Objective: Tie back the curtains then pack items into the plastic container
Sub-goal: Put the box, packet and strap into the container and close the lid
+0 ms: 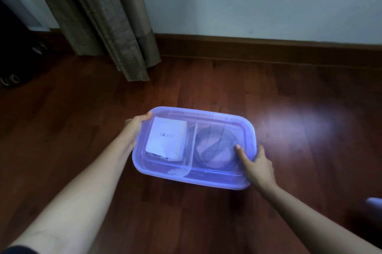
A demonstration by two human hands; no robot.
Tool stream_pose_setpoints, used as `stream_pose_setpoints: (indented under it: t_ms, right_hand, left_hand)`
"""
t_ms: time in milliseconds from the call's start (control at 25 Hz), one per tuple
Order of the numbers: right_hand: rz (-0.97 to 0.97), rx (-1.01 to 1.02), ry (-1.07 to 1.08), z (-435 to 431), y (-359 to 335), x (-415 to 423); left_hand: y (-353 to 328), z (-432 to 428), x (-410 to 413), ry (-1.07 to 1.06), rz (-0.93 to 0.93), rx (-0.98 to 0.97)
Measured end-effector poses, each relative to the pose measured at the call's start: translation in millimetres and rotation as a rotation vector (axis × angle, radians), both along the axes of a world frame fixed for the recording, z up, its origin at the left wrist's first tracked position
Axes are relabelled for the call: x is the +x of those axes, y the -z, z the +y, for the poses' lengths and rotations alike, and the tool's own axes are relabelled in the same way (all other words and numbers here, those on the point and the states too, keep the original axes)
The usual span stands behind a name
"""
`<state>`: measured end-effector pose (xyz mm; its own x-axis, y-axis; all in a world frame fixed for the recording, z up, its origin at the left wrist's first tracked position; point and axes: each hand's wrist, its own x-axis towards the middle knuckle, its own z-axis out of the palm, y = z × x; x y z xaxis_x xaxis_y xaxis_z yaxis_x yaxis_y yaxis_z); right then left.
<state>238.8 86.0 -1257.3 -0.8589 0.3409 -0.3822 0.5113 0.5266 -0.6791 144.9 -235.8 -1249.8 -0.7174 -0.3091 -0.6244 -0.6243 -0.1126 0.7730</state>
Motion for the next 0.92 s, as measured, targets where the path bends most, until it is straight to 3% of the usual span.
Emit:
stream_pose_setpoints:
  t_ms: [240, 520, 760, 920]
  right_hand:
    - [-0.009, -0.006, -0.006, -0.2, 0.3, -0.5]
    - [-0.038, 0.019, -0.014, 0.4, -5.6, -5.1]
    - [-0.048, 0.049, -0.019, -1.9, -6.5, -4.2]
    - [-0.063, 0.065, 0.014, -3.4, -4.1, -5.4]
  left_hand:
    - [2.5, -4.8, 1.5, 0.072, -0.077, 0.086]
    - [-8.0, -0.9, -13.9, 0.089, -0.095, 0.015]
    - [-12.9, 11.0, 3.5, 0.202, 0.053, -0.305]
    - [1.3, 1.3, 40.7, 0.201, -0.076, -0.338]
